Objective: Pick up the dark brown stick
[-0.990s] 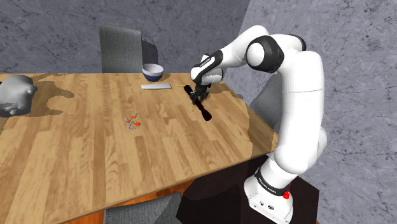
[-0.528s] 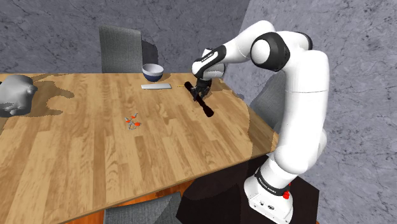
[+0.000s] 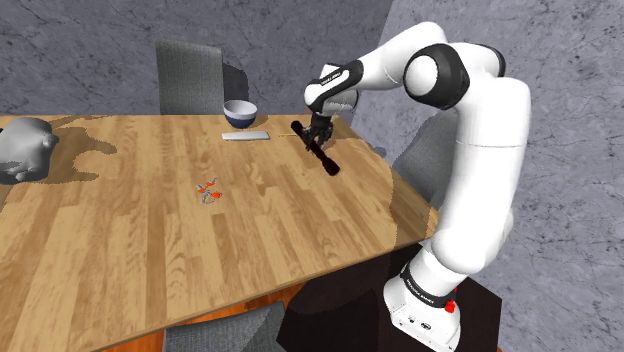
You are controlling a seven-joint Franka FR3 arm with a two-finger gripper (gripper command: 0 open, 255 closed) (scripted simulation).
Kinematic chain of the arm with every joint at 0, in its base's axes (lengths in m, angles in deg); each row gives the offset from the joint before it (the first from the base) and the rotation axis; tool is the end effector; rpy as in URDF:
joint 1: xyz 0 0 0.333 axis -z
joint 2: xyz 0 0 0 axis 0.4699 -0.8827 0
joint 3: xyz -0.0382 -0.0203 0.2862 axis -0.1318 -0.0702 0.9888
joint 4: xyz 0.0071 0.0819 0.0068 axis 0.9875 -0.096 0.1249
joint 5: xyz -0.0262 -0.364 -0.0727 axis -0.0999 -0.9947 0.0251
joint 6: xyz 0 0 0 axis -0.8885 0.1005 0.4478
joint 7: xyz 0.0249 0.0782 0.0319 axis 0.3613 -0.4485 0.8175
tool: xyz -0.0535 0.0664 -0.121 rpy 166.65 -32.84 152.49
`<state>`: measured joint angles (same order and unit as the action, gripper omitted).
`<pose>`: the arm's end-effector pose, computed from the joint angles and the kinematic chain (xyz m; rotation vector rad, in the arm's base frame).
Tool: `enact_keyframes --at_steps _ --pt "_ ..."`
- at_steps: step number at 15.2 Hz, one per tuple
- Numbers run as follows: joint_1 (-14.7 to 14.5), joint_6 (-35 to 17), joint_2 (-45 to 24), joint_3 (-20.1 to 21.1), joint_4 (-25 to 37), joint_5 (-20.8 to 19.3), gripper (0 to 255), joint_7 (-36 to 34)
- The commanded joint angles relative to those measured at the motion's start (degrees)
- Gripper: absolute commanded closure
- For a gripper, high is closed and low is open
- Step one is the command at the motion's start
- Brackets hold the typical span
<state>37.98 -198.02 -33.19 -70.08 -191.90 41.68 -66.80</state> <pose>0.5636 -0.2324 0.2362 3.0734 -0.6394 0.0464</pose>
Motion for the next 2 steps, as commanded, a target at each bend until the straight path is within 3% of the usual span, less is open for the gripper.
enact_keyframes --at_steps 1,2 --pt "-0.1 0.6 0.5 -0.1 0.2 -0.2 255 -0.1" --pt "-0.1 0.6 0.5 -0.1 0.2 -0.2 255 -0.1"
